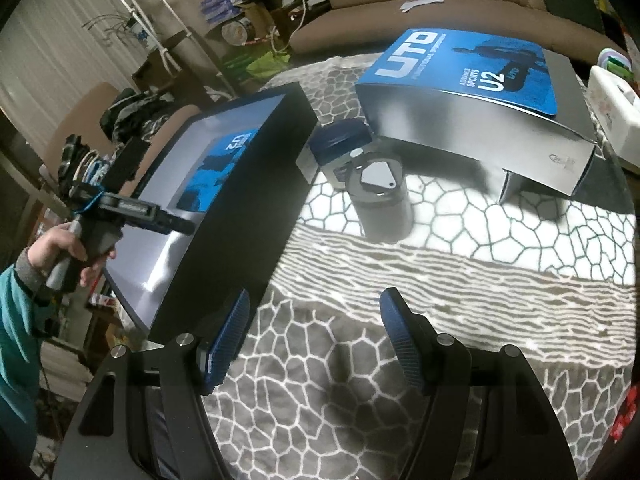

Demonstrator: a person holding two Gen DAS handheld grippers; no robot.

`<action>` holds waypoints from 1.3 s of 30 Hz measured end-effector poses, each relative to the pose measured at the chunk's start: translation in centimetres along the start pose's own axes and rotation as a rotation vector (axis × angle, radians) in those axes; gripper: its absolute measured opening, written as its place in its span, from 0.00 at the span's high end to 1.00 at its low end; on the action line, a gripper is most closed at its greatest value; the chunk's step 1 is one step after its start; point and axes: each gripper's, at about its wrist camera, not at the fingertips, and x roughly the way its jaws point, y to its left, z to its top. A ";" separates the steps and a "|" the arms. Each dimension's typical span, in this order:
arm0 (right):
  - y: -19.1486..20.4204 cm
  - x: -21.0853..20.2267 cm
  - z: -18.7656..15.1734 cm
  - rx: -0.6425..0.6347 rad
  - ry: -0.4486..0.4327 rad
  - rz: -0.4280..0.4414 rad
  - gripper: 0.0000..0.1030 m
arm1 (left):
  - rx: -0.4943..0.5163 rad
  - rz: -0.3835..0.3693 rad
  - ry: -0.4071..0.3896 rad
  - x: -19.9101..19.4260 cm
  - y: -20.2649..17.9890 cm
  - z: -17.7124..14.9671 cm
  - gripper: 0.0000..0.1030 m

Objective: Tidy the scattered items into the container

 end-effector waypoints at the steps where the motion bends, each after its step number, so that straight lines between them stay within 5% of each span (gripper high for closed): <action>1: -0.1 -0.1 -0.1 -0.001 0.000 -0.003 0.32 | -0.013 -0.005 -0.003 0.1 0.2 0.3 0.00; 4: -0.5 -0.2 -0.1 0.004 0.002 -0.011 0.32 | -0.069 -0.039 -0.003 0.2 1.2 1.4 0.00; 9: -0.9 0.2 -0.2 0.018 0.004 -0.010 0.32 | -0.038 -0.020 -0.005 -0.4 1.1 1.6 0.00; 15: -0.8 0.8 -0.1 0.022 0.002 -0.016 0.32 | -0.004 -0.089 -0.044 -2.4 0.0 -0.1 0.00; 21: -1.8 1.7 1.2 0.034 -0.028 -0.047 0.32 | 0.096 -0.241 -0.336 -8.6 -1.9 -6.1 0.00; 27: -2.0 4.6 3.7 -0.046 -0.052 -0.153 0.28 | 0.240 -0.305 -0.528 -10.0 -9.2 -6.3 0.00; 32: -1.9 7.8 6.0 -0.153 -0.038 -0.241 0.26 | 0.276 -0.288 -0.550 -8.6 -11.1 -9.6 0.00; 39: -2.2 10.5 7.7 -0.228 0.002 -0.286 0.27 | 0.213 -0.335 -0.510 -5.7 -10.2 -10.3 0.00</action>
